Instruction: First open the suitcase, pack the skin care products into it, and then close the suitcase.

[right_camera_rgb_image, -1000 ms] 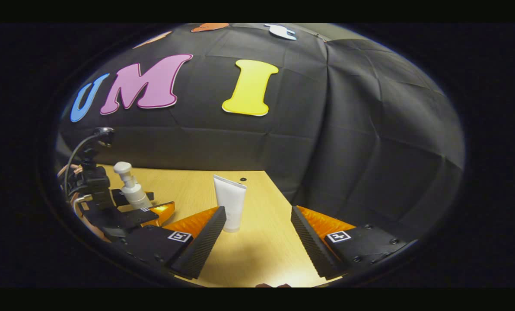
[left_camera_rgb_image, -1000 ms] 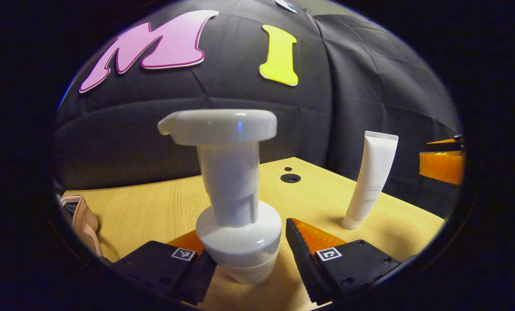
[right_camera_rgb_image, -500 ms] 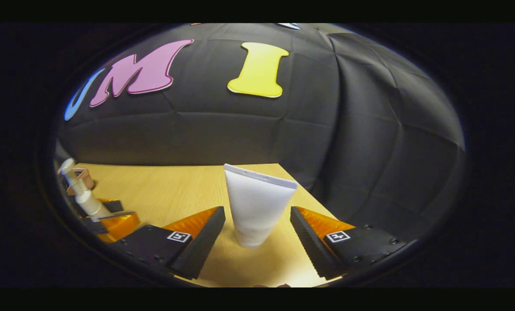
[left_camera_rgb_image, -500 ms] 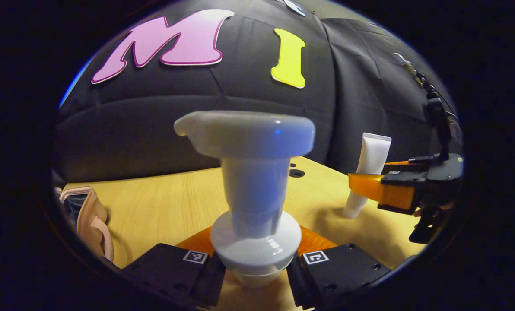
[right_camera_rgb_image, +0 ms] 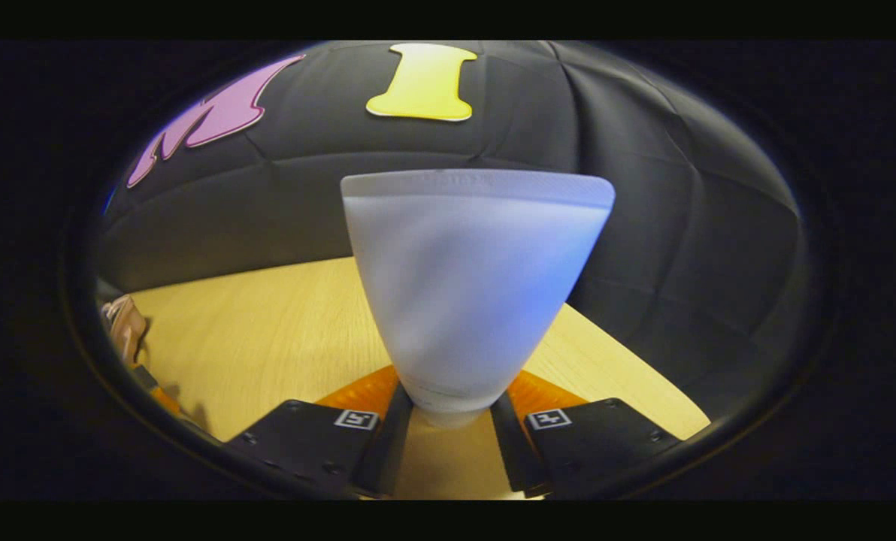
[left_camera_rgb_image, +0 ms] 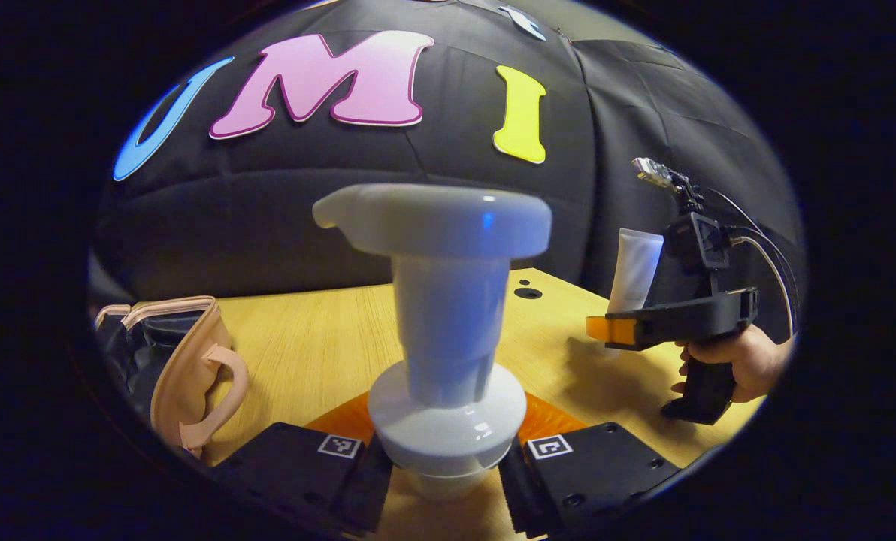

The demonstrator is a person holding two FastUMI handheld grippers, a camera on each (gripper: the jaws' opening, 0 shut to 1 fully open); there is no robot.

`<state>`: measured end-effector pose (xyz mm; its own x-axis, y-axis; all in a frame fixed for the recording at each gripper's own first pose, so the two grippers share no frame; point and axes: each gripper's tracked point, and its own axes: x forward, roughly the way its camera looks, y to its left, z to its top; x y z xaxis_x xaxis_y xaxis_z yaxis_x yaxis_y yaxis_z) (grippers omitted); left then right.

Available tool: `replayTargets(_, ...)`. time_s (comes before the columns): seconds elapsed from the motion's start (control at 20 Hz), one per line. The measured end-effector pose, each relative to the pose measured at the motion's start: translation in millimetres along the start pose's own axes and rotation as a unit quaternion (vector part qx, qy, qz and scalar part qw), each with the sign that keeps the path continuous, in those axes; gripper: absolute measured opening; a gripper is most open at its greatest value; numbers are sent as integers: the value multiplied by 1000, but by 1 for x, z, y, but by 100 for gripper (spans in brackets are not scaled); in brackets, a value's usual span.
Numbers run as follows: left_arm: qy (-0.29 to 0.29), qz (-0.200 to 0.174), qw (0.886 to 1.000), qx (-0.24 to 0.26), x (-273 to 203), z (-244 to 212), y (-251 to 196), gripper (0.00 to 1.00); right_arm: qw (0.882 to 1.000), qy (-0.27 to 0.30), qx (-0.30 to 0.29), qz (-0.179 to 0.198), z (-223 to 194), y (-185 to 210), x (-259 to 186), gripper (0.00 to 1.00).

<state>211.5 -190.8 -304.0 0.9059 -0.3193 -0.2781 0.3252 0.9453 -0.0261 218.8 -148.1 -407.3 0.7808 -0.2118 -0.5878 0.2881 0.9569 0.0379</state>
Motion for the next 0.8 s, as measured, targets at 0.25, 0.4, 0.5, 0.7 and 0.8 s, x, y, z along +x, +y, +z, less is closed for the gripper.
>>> replayTargets(0.25, -4, -5, 1000, -5, -1, 2, 1, 64, 998, -25, -55, 5, 12, 2, -12, 49)
replayTargets(0.4, -10, -12, 1000, -10, -6, 9, 3, 65, 997, -59, -57, 15, 39, 7, -36, 43)
replayTargets(0.5, -21, -12, 999, -29, -19, 23, 8, 64, 995, -75, -64, 24, 57, 16, -54, 43)
replayTargets(0.7, -54, -9, 998, -36, -56, 71, 33, 64, 992, -95, -74, 47, 85, 47, -100, 43)
replayTargets(0.8, -71, -14, 997, -32, -78, 94, 51, 64, 988, -116, -88, 59, 96, 70, -127, 43)
